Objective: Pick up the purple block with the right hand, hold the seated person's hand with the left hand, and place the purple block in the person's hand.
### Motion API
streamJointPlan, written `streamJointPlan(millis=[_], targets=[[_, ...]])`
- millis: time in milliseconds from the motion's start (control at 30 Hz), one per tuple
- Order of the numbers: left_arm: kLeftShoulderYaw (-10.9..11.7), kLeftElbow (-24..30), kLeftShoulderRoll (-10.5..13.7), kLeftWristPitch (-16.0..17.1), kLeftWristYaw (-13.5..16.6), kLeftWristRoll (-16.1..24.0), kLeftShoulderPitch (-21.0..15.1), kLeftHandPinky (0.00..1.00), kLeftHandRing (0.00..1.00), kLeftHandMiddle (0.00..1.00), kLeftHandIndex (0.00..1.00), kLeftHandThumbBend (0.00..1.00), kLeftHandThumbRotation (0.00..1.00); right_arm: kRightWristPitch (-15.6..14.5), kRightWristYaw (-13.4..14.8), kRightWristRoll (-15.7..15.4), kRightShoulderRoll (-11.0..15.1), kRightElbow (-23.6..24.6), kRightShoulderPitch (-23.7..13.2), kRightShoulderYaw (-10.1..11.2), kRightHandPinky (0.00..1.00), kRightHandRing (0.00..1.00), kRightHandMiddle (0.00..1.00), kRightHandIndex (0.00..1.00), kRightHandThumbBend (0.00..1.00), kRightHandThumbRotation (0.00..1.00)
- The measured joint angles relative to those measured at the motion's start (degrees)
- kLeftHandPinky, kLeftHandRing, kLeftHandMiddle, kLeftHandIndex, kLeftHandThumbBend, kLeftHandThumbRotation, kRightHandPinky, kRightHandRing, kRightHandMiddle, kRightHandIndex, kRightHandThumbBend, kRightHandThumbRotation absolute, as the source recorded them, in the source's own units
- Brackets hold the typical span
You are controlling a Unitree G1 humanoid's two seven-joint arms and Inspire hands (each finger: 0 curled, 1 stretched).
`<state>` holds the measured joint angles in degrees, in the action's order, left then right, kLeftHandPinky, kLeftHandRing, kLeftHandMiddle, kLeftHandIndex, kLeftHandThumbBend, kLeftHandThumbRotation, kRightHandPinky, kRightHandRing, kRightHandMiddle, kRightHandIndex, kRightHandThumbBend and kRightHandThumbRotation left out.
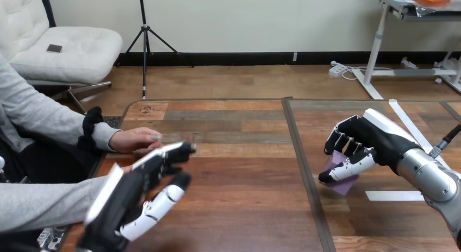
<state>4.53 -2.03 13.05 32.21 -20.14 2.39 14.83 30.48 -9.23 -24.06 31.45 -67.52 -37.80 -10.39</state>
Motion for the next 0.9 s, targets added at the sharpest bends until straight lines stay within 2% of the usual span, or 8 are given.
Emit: streamJointPlan(millis=[167, 467, 667, 900], targets=[[1.0, 4.5, 1.9, -1.5, 0.4, 2.7, 0.0, 0.97, 0.89, 0.89, 0.84, 0.99, 0.62, 0.1, 0.0, -0.2, 0.1, 0.0, 0.0, 0.0, 0.36, 0.39, 0.43, 0.42, 0.89, 0.0], [2.8, 12.4, 4.4, -4.5, 1.7, 7.8, 0.0, 0.97, 0.92, 0.91, 0.86, 1.0, 0.54, 0.2, 0.5, -0.3, 0.2, -0.1, 0.0, 0.0, 0.36, 0.39, 0.43, 0.43, 0.89, 0.0], [4.5, 16.3, 6.3, -5.5, 3.1, 11.6, -0.5, 0.84, 0.89, 0.9, 0.86, 1.0, 0.49, 0.5, 0.9, -0.3, 0.2, -0.1, -0.1, 0.0, 0.35, 0.39, 0.42, 0.43, 0.88, 0.0], [6.5, 16.7, 9.6, -5.4, 5.4, 16.5, -3.1, 0.73, 0.87, 0.89, 0.87, 1.0, 0.49, 0.5, 1.2, -0.4, 0.2, -0.1, -0.6, -0.1, 0.37, 0.39, 0.43, 0.43, 0.87, 0.0]])
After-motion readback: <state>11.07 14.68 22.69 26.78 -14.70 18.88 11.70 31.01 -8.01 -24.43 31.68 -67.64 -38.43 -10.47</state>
